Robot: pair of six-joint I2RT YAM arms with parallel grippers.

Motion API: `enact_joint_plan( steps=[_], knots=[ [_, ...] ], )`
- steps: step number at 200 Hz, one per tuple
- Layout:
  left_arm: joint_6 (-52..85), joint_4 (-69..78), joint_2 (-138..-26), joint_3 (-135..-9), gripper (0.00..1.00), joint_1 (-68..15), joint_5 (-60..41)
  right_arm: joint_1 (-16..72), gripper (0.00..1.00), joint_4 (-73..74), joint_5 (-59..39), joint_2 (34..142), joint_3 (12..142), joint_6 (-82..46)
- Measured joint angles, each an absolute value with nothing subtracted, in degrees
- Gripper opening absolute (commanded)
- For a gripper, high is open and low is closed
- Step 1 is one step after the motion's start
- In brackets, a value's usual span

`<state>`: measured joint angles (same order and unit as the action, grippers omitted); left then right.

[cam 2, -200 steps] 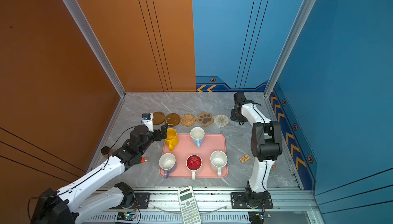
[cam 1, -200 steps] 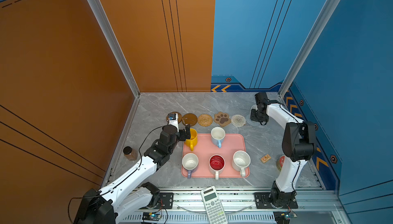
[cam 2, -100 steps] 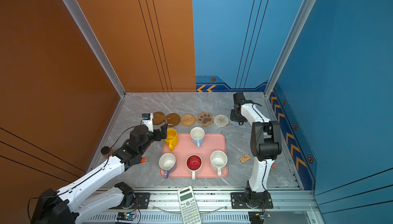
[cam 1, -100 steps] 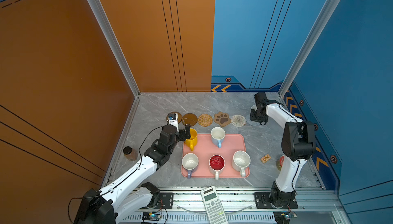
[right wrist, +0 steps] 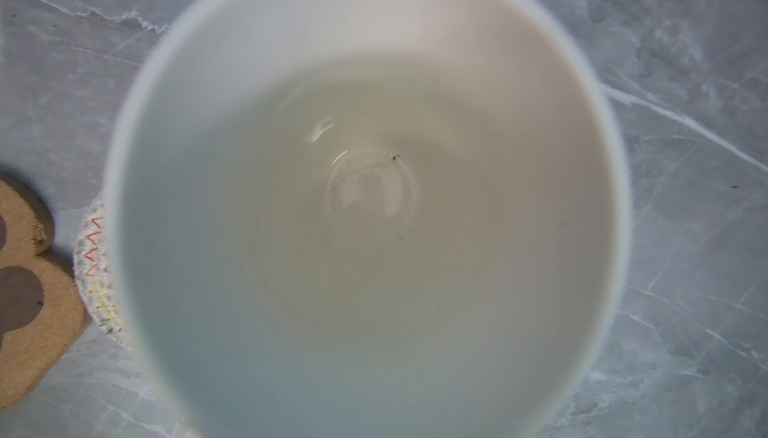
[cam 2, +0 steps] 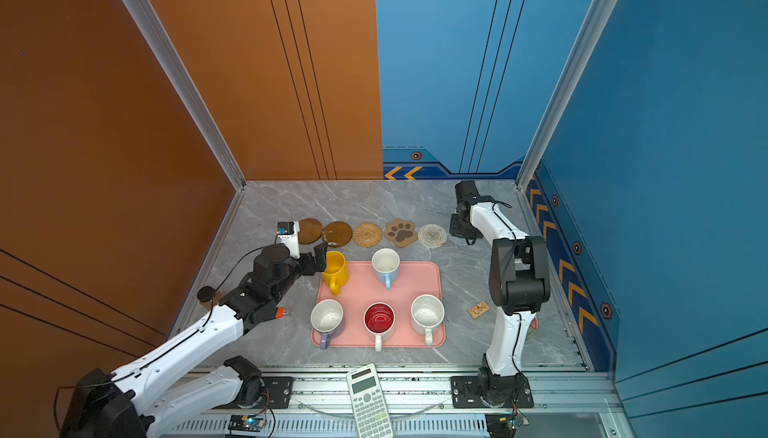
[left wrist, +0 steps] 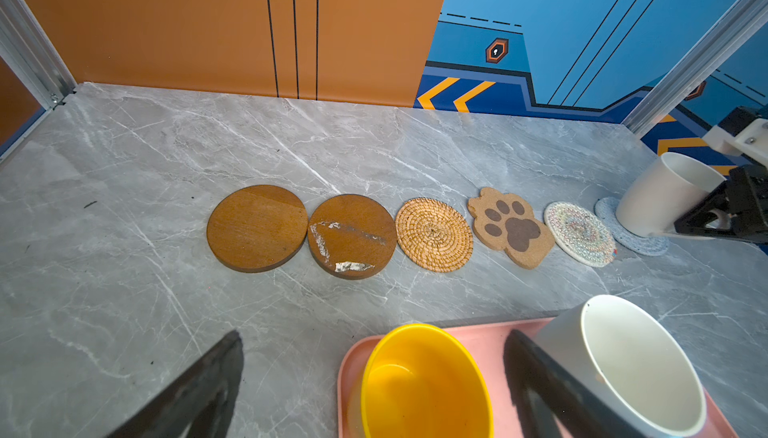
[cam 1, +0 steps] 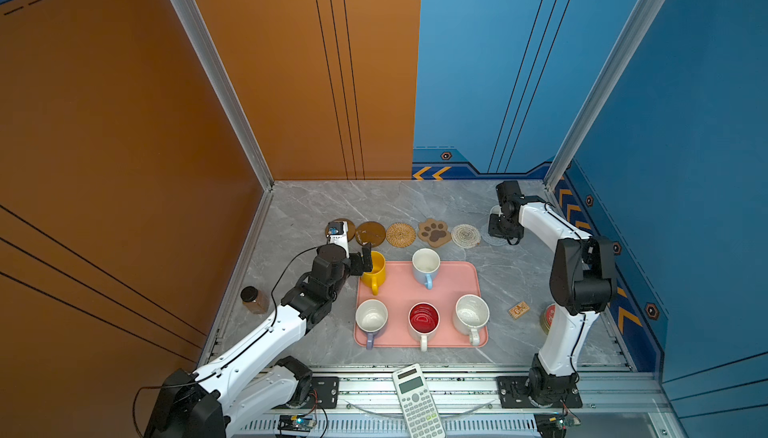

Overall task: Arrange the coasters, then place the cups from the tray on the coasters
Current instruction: 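Lower the white mug onto the pale blue woven coaster with the right gripper, then open the right gripper and draw it back toward the robot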

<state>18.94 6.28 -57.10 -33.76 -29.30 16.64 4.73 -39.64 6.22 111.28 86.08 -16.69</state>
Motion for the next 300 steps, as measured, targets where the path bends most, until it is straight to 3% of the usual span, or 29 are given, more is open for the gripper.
enact_joint_plan(
  steps=[75, 185, 237, 300],
  knots=[
    [18.9, 6.3, -56.2, -33.8, 0.98, -29.3, 16.4, 5.3, 0.21, -38.8, 6.3, 111.3, 86.1, -16.7],
    [19.0, 6.3, -54.7, -33.7, 0.98, -29.3, 16.2, 5.8, 0.63, -38.4, 6.5, 106.8, 81.9, -17.9],
    [19.1, 6.1, -52.6, -32.8, 0.98, -29.3, 16.2, 10.3, 0.70, -39.4, 12.7, 95.1, 79.7, -17.8],
    [19.4, 4.7, -54.3, -32.6, 0.98, -28.9, 16.3, 29.5, 0.75, -30.3, 27.7, 68.8, 63.5, -23.8]
  ],
)
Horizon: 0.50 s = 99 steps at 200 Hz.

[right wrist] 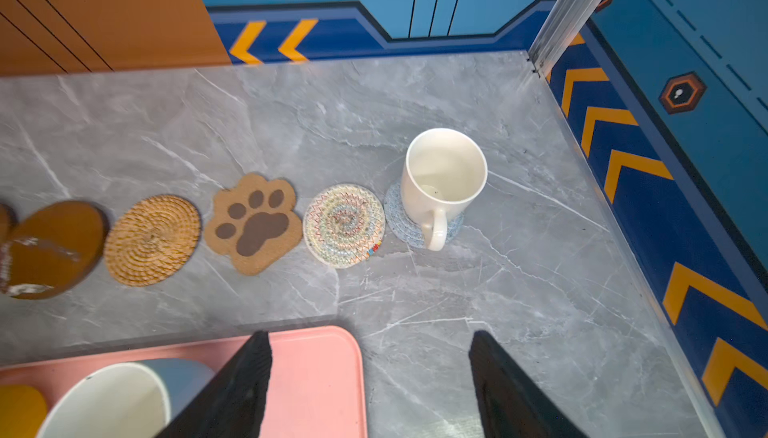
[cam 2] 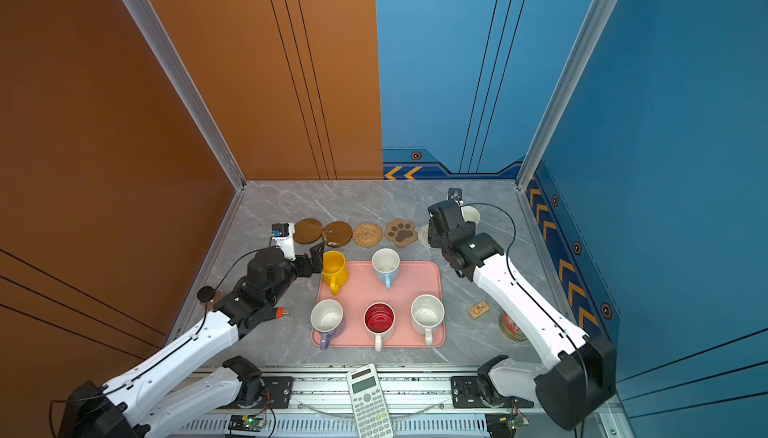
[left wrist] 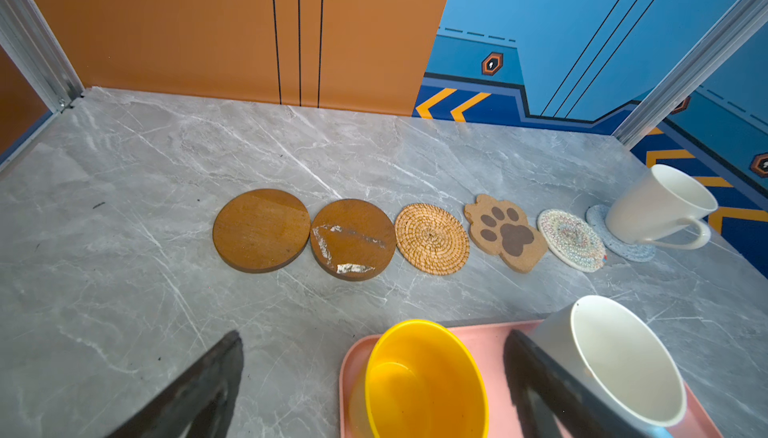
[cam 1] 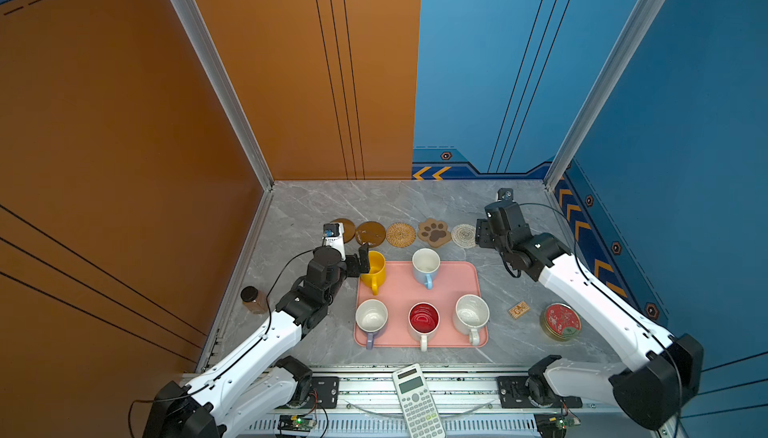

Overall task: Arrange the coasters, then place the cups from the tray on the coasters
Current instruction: 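Open the right gripper and draw it back toward the robot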

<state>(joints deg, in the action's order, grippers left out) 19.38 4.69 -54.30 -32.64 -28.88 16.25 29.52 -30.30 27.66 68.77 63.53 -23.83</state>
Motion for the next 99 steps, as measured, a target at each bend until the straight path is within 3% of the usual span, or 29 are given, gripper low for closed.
enact_joint_plan(
  steps=[46, 99],
  knots=[
    [20.0, 0.3, -55.5, -34.4, 0.98, -28.9, 16.6, 38.5, 0.71, -9.6, 36.0, 54.0, 44.9, -29.6],
    [22.4, -1.0, -55.2, -34.7, 0.99, -29.3, 17.0, 43.2, 0.70, 2.8, 38.5, 52.9, 40.3, -25.1]
  ],
)
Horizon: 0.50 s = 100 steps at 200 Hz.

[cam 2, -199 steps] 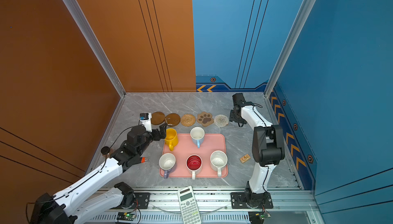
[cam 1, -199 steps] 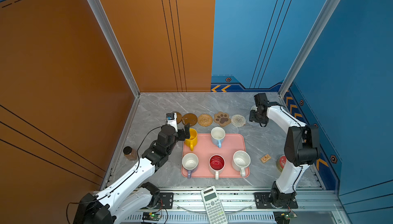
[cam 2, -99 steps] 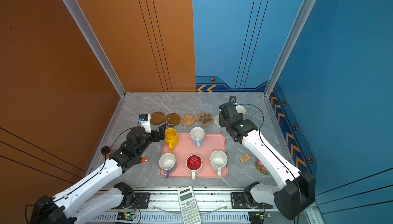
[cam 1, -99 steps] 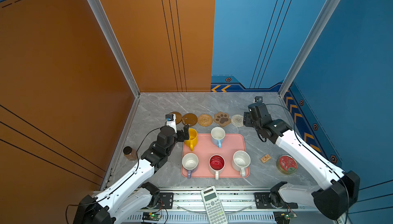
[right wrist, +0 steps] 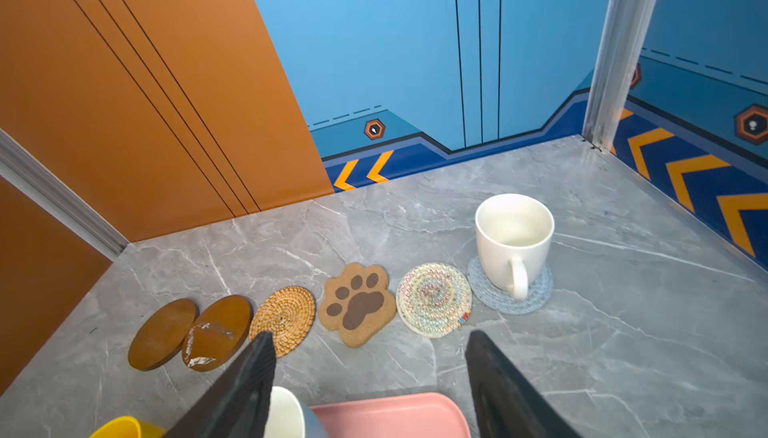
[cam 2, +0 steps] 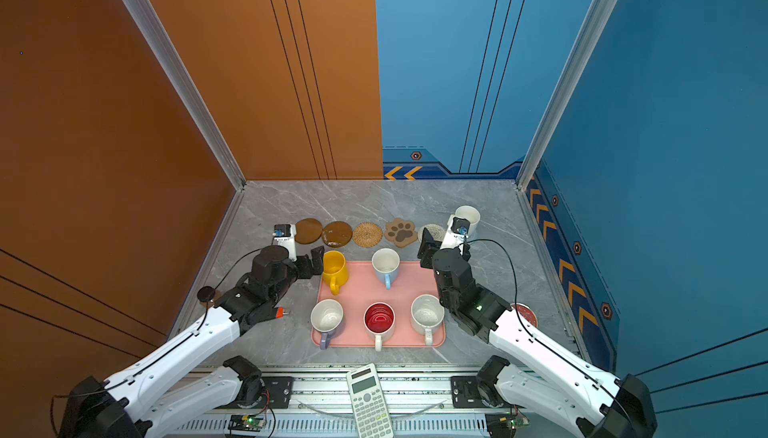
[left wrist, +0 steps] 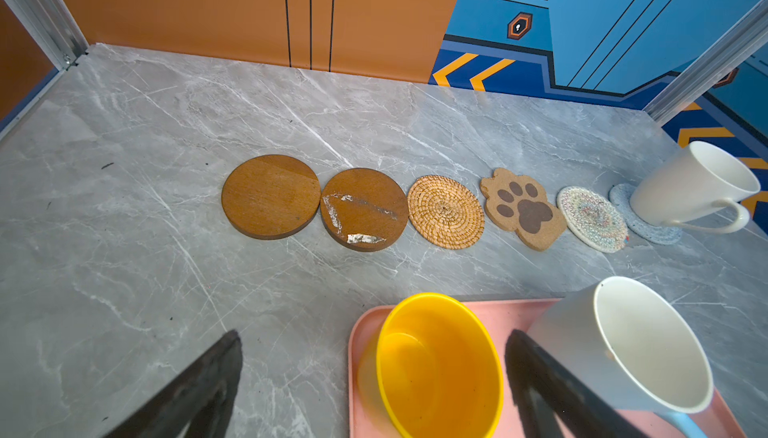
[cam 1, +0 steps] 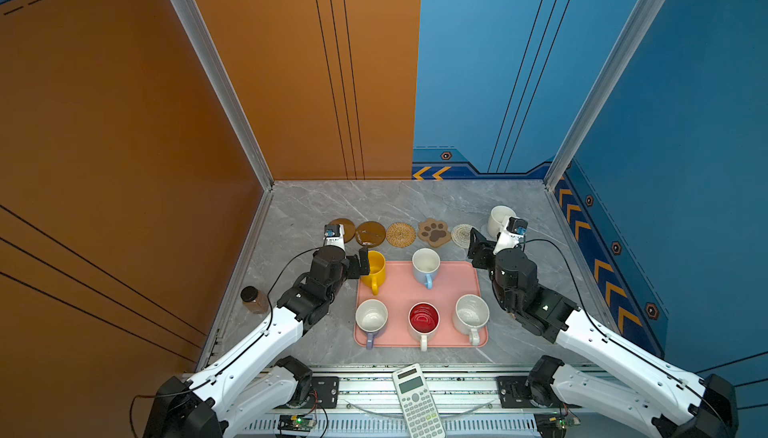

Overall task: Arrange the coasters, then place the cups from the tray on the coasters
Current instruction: 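Open the right gripper and draw it back toward the robot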

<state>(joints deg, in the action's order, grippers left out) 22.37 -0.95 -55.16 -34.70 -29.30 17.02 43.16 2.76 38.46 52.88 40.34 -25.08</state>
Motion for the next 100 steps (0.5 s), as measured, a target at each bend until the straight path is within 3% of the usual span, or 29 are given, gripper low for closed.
enact_joint_plan(
  steps=[100],
  knots=[
    [23.6, -1.2, -59.3, -38.5, 1.00, -33.6, 18.5, 43.7, 0.70, -2.1, 48.7, 53.4, 41.0, -25.8]
  ],
)
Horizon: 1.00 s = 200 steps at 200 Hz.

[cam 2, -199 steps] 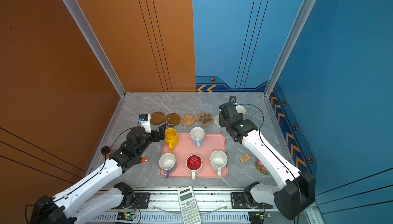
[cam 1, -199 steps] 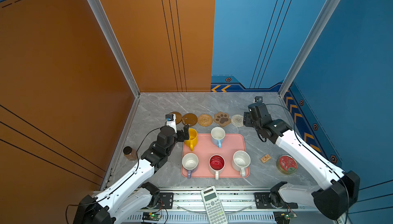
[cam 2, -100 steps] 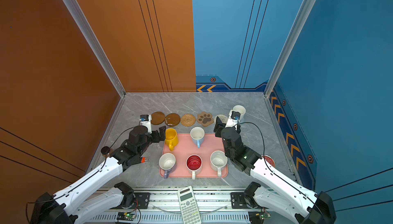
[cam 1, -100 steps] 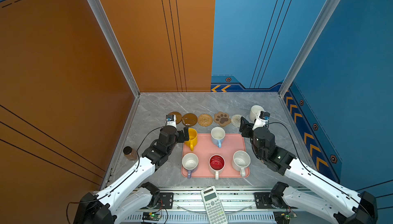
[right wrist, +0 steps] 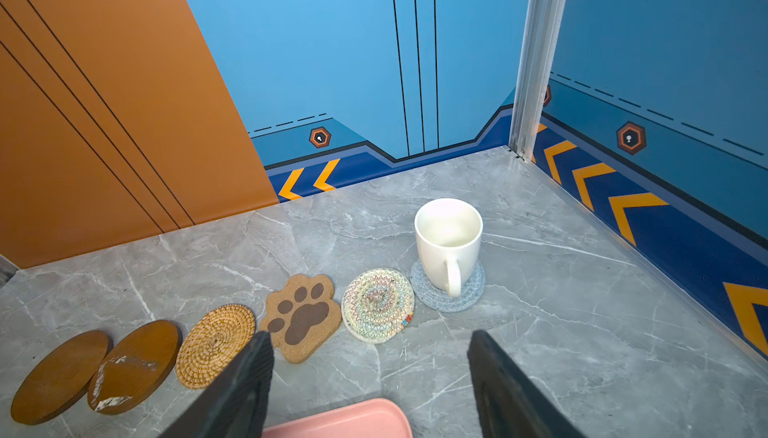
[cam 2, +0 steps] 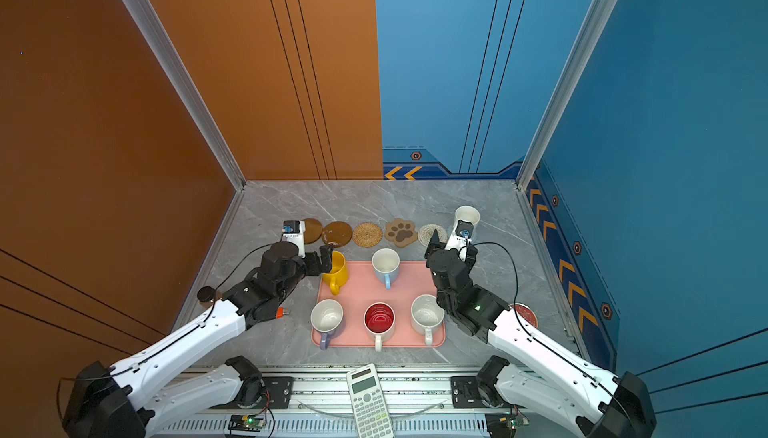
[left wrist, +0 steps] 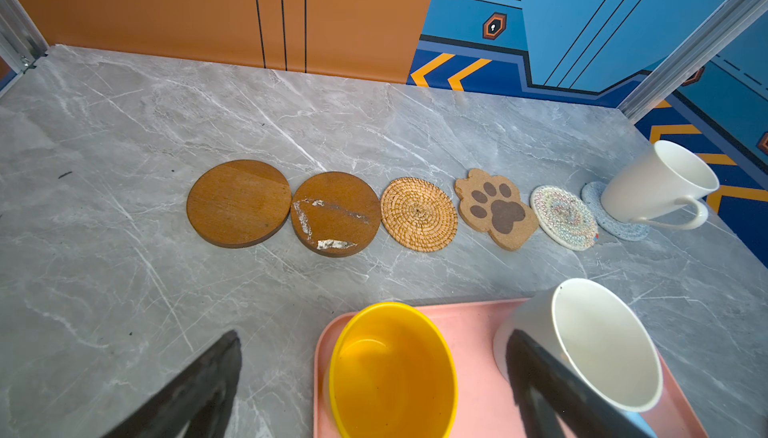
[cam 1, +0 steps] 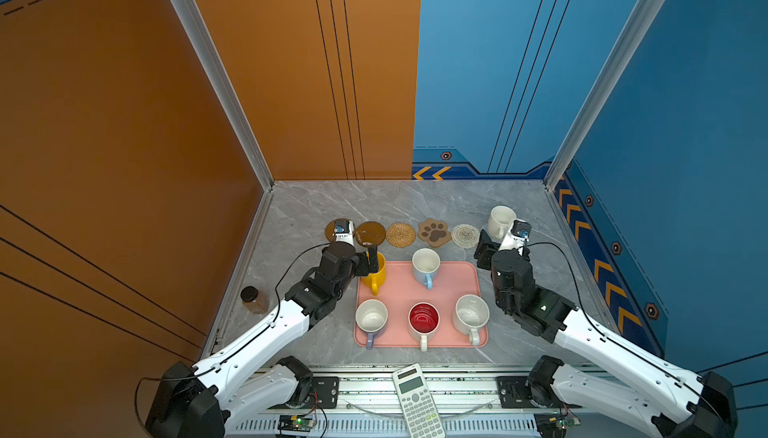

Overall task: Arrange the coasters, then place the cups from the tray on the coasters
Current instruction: 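Open the right gripper and draw it back toward the robot, then move the left gripper over the yellow mug on the pink tray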

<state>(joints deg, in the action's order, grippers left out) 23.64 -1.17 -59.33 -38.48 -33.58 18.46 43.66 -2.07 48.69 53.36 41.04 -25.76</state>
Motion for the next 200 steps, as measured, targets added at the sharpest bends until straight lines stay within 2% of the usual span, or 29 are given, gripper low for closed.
enact_joint_plan(
  steps=[25, 85, 97, 113, 119, 128, 156, 200],
  knots=[
    [23.6, -1.2, -59.8, -38.8, 1.00, -34.2, 18.7, 44.4, 0.62, -3.2, 52.1, 53.5, 42.1, -27.3],
    [23.4, -1.1, -59.8, -38.9, 1.00, -34.3, 19.5, 46.9, 0.69, -18.3, 70.1, 58.3, 50.7, -44.3],
    [23.4, -1.1, -59.7, -38.9, 1.00, -34.4, 19.5, 46.9, 0.67, -21.0, 71.7, 58.4, 51.1, -48.0],
    [23.4, -1.2, -59.5, -38.9, 1.00, -34.6, 19.6, 45.3, 0.52, -23.0, 70.0, 57.7, 51.0, -50.6],
    [23.4, -1.2, -59.4, -38.9, 1.00, -34.6, 19.6, 44.0, 0.41, -23.1, 67.9, 56.9, 50.8, -50.8],
    [23.4, -1.2, -59.2, -38.9, 1.00, -34.6, 19.6, 41.5, 0.32, -23.0, 64.5, 55.4, 50.3, -51.3],
    [23.4, -1.7, -58.4, -38.9, 1.00, -34.6, 20.1, 34.2, 0.34, -22.3, 55.8, 48.4, 46.6, -51.4],
    [23.4, -2.0, -56.9, -38.9, 1.00, -34.6, 20.7, 33.4, 0.36, -22.9, 52.7, 43.3, 43.9, -52.8]
  ],
)
